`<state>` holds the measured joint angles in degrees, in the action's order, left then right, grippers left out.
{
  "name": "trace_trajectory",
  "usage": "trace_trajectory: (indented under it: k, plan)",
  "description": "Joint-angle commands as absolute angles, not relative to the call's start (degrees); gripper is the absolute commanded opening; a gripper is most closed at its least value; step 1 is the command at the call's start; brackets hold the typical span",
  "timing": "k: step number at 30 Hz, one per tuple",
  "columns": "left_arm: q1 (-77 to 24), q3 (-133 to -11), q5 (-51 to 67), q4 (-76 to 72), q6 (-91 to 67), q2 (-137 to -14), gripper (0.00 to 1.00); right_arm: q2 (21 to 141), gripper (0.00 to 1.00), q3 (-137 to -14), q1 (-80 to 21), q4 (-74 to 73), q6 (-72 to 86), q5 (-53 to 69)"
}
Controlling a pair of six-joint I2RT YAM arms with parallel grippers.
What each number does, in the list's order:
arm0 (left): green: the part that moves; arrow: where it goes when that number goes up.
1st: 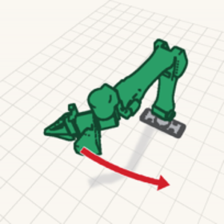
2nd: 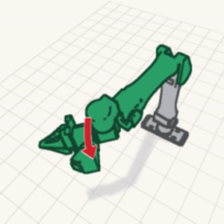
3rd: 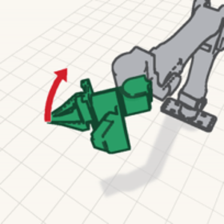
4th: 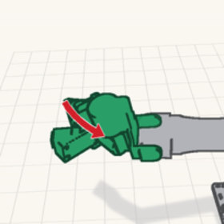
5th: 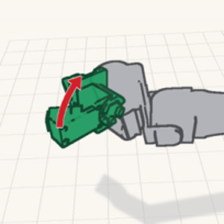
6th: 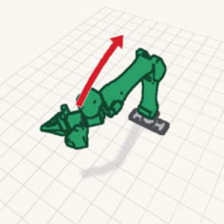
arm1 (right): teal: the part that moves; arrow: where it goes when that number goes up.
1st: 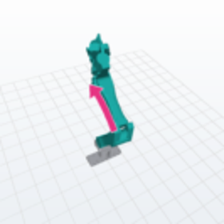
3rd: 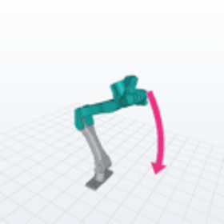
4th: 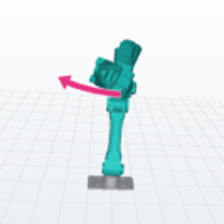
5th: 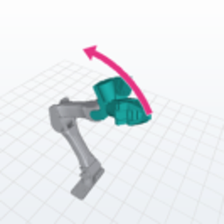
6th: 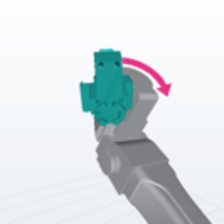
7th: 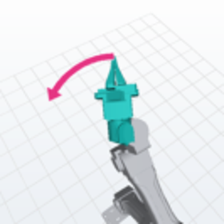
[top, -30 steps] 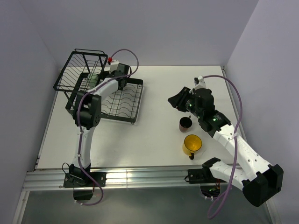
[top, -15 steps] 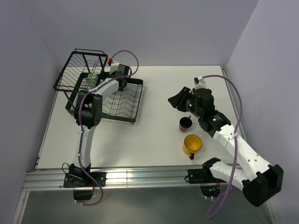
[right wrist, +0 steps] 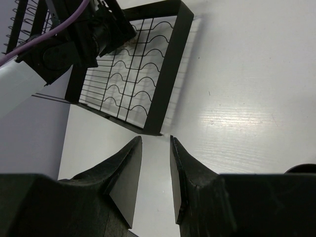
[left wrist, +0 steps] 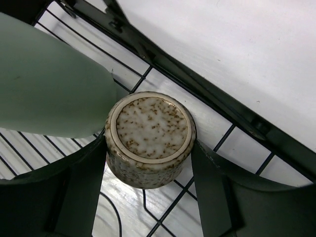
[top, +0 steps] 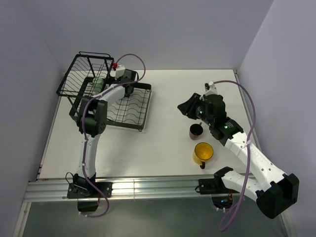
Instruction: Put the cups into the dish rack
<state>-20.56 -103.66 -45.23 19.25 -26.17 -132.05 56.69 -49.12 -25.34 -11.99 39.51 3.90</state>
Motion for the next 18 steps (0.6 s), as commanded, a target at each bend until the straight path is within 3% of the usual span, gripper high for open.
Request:
trace_trajectory:
  k: [1, 5, 18]
  plan:
    - [-20.5, -100.0, -45.2, 20.1, -28.9, -127.0, 0.06, 55.3, 0.37, -48.9, -25.0, -9.6, 38.9, 3.4]
    - [-20.8, -95.9, -45.9, 17.3, -29.4, -123.7, 0.0, 55.3, 0.37, -48.4, -24.9, -8.8, 39.0, 3.8]
    - [-22.6, -89.2, -43.9, 11.3, -31.8, -119.4, 0.0, 54.9, 0.37, -47.9, -24.9, -8.2, 38.6, 3.9]
